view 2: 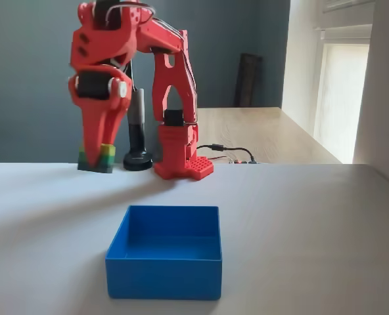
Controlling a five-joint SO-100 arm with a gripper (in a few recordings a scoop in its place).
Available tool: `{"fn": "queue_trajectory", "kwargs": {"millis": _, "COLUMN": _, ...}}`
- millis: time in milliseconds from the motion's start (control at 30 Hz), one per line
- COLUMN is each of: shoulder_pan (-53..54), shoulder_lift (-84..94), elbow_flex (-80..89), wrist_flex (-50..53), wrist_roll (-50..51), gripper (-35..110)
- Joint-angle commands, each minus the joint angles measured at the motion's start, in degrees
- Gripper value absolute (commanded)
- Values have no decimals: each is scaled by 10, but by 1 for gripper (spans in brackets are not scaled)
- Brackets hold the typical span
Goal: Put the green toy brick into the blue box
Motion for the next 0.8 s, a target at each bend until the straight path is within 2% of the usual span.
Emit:
{"fn": "queue_trajectory", "kwargs": {"millis": 0, "shoulder_pan": -56, "shoulder_lift": 24, "elbow_flex": -36, "wrist_flex": 6, "wrist_roll": -5, "gripper": 0}}
{"fn": "queue_trajectory", "kwargs": {"millis": 333, "shoulder_pan": -143, "shoulder_lift": 19, "elbow_flex": 13, "wrist_flex": -9, "wrist_roll": 2, "gripper": 0}}
{"fn": "queue_trajectory", "kwargs": {"millis": 767, "shoulder_pan": -153, "shoulder_lift": 18, "elbow_flex": 172, "wrist_flex": -193, "wrist_roll": -49, "gripper": 0}}
